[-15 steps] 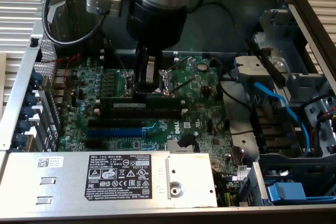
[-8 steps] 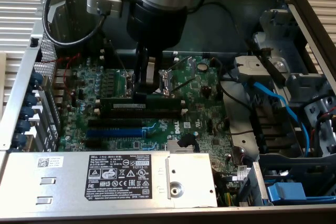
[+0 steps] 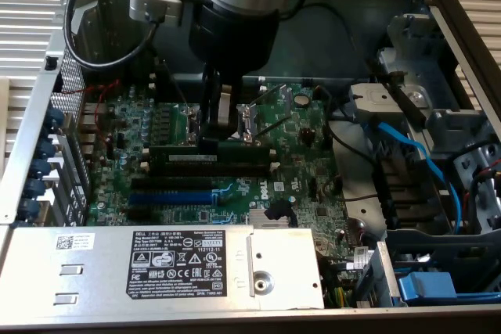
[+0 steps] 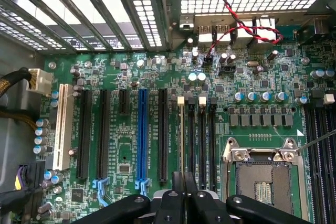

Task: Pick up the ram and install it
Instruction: 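Insert the ram into the slot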

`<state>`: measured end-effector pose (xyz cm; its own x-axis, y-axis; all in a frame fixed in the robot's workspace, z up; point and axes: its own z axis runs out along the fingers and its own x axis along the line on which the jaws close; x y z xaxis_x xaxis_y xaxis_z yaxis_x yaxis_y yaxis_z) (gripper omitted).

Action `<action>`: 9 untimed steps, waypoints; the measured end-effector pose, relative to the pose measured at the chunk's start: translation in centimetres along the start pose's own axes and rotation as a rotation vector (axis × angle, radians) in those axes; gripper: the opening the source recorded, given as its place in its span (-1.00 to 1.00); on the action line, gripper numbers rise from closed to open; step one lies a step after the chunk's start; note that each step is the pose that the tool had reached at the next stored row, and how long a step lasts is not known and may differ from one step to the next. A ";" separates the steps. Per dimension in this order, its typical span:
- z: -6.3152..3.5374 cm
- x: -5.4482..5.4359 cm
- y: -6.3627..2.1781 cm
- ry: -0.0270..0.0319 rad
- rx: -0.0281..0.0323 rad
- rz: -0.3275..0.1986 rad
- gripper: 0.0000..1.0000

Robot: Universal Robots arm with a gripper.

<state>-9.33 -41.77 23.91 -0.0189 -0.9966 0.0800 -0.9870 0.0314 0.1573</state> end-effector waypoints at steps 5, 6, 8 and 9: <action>0.00 0.0 -0.03 0.0003 0.0002 -0.002 -0.76; 0.00 0.0 -0.03 0.0004 0.0002 -0.003 -0.76; 0.00 0.0 -0.03 0.0008 0.0005 -0.006 -0.76; 0.00 0.0 -0.03 0.0010 0.0006 -0.007 -0.76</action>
<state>-9.31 -41.77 23.91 -0.0121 -0.9967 0.0799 -0.9872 0.0246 0.1573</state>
